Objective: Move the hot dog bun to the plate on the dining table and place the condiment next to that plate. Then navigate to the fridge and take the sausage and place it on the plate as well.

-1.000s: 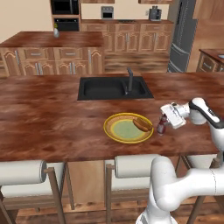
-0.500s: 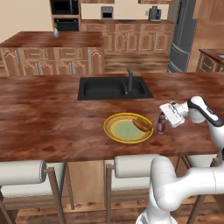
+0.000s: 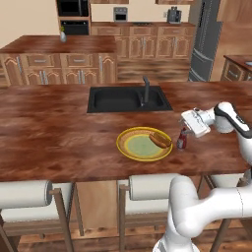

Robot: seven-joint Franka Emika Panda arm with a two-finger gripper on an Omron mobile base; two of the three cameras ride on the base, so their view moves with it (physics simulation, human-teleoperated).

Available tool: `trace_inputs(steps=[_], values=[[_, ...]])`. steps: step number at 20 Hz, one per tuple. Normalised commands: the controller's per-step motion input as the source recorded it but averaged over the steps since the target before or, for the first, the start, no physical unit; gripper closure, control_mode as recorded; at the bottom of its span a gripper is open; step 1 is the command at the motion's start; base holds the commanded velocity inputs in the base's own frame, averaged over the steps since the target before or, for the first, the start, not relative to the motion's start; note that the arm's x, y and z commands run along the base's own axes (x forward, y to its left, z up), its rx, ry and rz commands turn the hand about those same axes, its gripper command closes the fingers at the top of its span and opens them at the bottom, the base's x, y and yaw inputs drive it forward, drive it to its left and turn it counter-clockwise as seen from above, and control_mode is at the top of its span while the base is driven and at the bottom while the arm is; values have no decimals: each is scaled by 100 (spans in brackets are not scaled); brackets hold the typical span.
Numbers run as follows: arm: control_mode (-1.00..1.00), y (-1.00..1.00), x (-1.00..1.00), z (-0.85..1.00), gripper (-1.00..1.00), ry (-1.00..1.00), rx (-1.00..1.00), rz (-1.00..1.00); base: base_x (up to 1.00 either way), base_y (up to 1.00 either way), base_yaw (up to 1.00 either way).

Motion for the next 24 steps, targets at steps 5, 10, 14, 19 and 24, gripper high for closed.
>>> trace_inputs(steps=[5,10,14,19,24], values=[[-100,8,-46,100,-100,0,0,0,0,0,0],[-100,41,-63,94,-100,0,-1,-9,0,0,0],[-100,77,-63,49,-100,3,-5,-28,0,0,0],[-100,85,-55,13,-100,9,-9,-41,0,0,0],[-100,64,-11,9,-100,22,-11,-48,0,0,0]])
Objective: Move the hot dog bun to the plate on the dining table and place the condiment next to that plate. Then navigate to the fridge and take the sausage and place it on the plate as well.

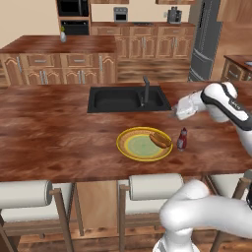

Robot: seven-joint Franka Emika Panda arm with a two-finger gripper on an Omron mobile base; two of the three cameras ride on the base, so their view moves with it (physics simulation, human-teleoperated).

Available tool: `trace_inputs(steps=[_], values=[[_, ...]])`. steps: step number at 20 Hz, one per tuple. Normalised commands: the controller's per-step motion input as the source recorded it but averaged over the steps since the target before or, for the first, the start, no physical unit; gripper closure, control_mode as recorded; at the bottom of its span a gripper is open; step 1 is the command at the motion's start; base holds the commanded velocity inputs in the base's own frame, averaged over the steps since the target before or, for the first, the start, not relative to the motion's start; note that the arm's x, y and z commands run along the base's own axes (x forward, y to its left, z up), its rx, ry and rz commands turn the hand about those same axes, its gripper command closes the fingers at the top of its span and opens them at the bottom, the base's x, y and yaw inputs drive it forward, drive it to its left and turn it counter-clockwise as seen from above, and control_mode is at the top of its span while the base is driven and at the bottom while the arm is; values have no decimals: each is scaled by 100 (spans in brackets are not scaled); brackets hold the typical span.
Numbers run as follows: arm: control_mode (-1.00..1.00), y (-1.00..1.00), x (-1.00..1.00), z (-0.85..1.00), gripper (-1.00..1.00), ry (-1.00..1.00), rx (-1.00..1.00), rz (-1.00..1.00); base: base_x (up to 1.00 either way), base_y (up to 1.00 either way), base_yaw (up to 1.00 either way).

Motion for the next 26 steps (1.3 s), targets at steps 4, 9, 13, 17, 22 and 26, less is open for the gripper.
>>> trace_inputs(steps=[4,9,13,17,22,26], values=[[-100,28,0,23,-100,33,-17,-46,0,0,0],[-100,1,0,13,-100,37,-22,-35,0,0,0],[-100,0,-5,0,-100,28,-18,-26,0,0,0],[-100,-1,-41,-11,-100,13,-15,-17,0,0,0],[-100,0,-80,-30,-100,0,-10,-20,0,0,0],[100,0,-69,-28,-100,0,-1,-13,-23,0,-3]])
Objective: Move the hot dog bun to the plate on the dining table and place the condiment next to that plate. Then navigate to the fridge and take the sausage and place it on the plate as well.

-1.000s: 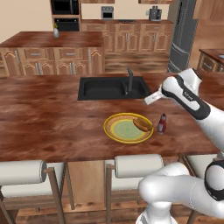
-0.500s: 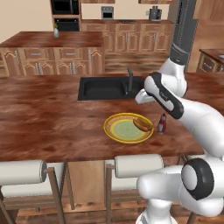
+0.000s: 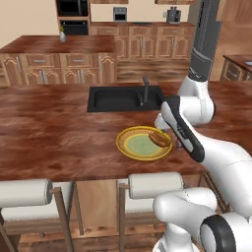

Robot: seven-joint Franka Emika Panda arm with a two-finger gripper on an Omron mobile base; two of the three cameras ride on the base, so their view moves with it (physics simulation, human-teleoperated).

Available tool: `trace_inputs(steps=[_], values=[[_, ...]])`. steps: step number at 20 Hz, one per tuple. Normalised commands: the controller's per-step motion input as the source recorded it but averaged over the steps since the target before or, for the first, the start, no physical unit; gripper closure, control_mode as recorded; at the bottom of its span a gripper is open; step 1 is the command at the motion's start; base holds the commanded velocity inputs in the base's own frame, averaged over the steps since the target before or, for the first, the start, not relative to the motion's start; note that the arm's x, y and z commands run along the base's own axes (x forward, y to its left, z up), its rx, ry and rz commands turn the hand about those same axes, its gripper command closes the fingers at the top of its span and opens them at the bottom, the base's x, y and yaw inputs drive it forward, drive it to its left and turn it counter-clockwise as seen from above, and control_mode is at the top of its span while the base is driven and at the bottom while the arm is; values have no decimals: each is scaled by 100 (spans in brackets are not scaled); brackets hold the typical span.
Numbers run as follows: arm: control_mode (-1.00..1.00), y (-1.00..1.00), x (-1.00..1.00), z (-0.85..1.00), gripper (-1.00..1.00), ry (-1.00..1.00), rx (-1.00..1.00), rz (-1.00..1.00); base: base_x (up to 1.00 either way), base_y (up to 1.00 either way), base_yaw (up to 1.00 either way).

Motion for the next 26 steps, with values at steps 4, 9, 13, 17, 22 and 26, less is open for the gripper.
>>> trace_inputs(steps=[4,9,13,17,22,26], values=[[100,0,0,0,-100,0,0,0,-98,56,-4],[100,0,0,0,-100,0,0,0,-64,100,0],[100,0,0,0,-100,0,0,0,-5,100,-1],[100,0,0,0,-100,0,0,0,0,100,-3],[100,0,0,0,-100,0,0,0,0,100,-5],[100,0,0,0,-100,0,0,0,0,100,-7]])
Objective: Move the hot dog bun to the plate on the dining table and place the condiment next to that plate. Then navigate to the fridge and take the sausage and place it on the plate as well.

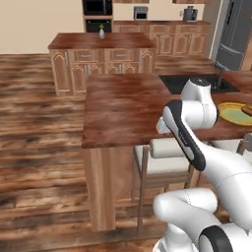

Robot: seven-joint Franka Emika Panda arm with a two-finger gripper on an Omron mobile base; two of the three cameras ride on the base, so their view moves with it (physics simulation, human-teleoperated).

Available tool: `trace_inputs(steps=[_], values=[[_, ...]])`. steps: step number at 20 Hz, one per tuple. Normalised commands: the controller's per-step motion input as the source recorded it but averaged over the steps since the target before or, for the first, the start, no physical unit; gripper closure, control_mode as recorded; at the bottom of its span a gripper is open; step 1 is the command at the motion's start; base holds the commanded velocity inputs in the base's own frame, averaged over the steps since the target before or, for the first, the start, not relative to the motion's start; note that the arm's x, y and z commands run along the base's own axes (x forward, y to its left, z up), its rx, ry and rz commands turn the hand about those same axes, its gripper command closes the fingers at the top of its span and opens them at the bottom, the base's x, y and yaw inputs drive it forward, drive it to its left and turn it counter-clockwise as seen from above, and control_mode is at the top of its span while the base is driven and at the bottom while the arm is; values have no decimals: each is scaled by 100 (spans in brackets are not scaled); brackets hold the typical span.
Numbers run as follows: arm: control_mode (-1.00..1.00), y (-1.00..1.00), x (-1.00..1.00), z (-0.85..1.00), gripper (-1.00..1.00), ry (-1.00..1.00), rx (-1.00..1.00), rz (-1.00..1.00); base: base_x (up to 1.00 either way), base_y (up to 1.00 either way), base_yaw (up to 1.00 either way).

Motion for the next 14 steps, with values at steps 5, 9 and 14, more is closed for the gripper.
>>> trace_inputs(steps=[5,9,14], values=[[100,0,0,0,-100,0,0,0,0,100,-11],[100,0,0,0,-100,0,0,0,11,100,-16],[100,0,0,0,-100,0,0,0,29,100,-20]])
